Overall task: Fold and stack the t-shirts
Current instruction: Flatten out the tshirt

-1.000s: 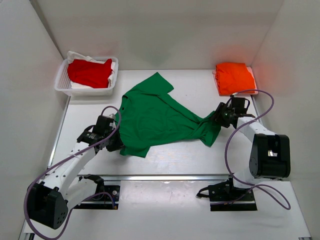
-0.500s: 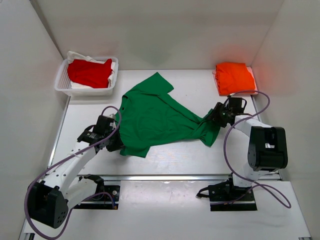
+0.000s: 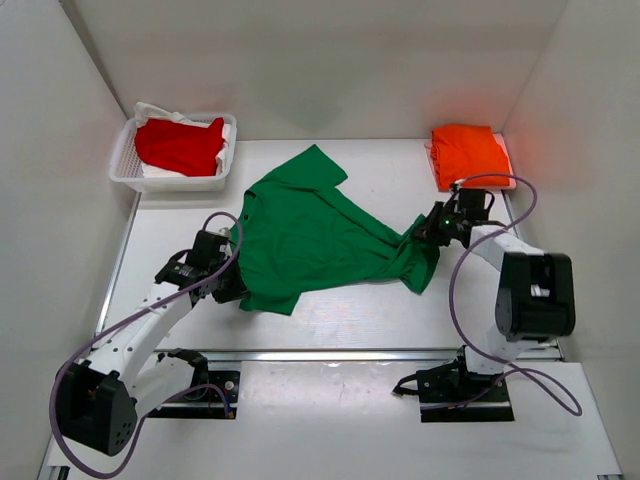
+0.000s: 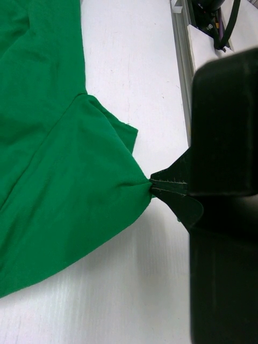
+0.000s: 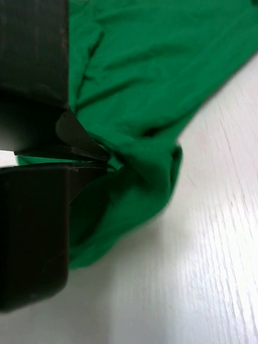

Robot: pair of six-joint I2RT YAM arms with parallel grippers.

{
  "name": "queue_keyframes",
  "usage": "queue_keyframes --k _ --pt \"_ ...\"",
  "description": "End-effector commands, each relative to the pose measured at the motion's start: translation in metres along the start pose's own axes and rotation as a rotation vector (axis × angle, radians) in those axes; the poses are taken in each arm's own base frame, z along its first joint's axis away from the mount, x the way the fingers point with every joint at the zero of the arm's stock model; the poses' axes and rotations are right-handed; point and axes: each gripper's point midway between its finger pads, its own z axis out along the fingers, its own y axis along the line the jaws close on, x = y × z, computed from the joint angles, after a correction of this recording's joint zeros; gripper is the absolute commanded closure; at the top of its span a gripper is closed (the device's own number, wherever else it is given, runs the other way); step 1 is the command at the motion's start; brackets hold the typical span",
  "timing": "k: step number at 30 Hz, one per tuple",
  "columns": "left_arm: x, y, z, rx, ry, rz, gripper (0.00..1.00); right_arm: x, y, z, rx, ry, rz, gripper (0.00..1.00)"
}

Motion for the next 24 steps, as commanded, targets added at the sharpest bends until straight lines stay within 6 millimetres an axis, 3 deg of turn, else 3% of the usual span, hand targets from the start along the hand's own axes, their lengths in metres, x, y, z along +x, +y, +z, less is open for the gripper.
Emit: queue_keyframes --k 1,4,6,7,9,10,11,13,14,16,17,20,24 --pt "-0.018 -0.014 -0.014 0.044 -0.049 0.001 1.0 -0.019 0.045 -0.049 -0.105 -0.095 -0.112 1.0" --pt "-0.053 -0.026 -0.037 0.088 -0.142 -0.026 1.0 -0.029 0.059 -0.09 -0.113 -0.188 -0.139 1.0" --pt "-0.11 -0.053 -0.074 0.172 -0.266 -0.052 1.0 -0.043 0.08 -0.133 -0.175 -0.286 -0.162 1.0" --pt "-0.123 -0.066 -0.087 0.213 -0.287 -0.047 1.0 -0.056 0.087 -0.154 -0.19 -0.327 -0.156 1.0" --pt "-0.18 -0.109 -0.137 0.282 -0.409 -0.015 1.0 -0.079 0.112 -0.207 -0.232 -0.458 -0.178 1.0" --pt "-0.204 -0.127 -0.174 0.33 -0.493 -0.005 1.0 -0.083 0.118 -0.226 -0.248 -0.494 -0.182 1.0" --pt "-0.217 -0.135 -0.18 0.348 -0.503 -0.007 1.0 -0.09 0.127 -0.244 -0.265 -0.527 -0.202 1.0" --pt "-0.249 -0.16 -0.241 0.449 -0.632 -0.012 1.0 -0.096 0.142 -0.278 -0.285 -0.599 -0.248 1.0" --pt "-0.257 -0.161 -0.251 0.468 -0.654 -0.023 1.0 -0.1 0.15 -0.295 -0.3 -0.63 -0.268 1.0" --pt "-0.272 -0.17 -0.311 0.543 -0.792 -0.015 1.0 -0.1 0.165 -0.328 -0.316 -0.705 -0.314 1.0" --pt "-0.274 -0.174 -0.33 0.558 -0.842 -0.008 1.0 -0.103 0.174 -0.346 -0.31 -0.753 -0.345 1.0" --pt "-0.264 -0.178 -0.389 0.625 -0.997 -0.003 1.0 -0.101 0.211 -0.396 -0.338 -0.867 -0.43 1.0" --pt "-0.248 -0.183 -0.44 0.691 -1.107 -0.008 1.0 -0.103 0.229 -0.439 -0.311 -0.983 -0.449 1.0"
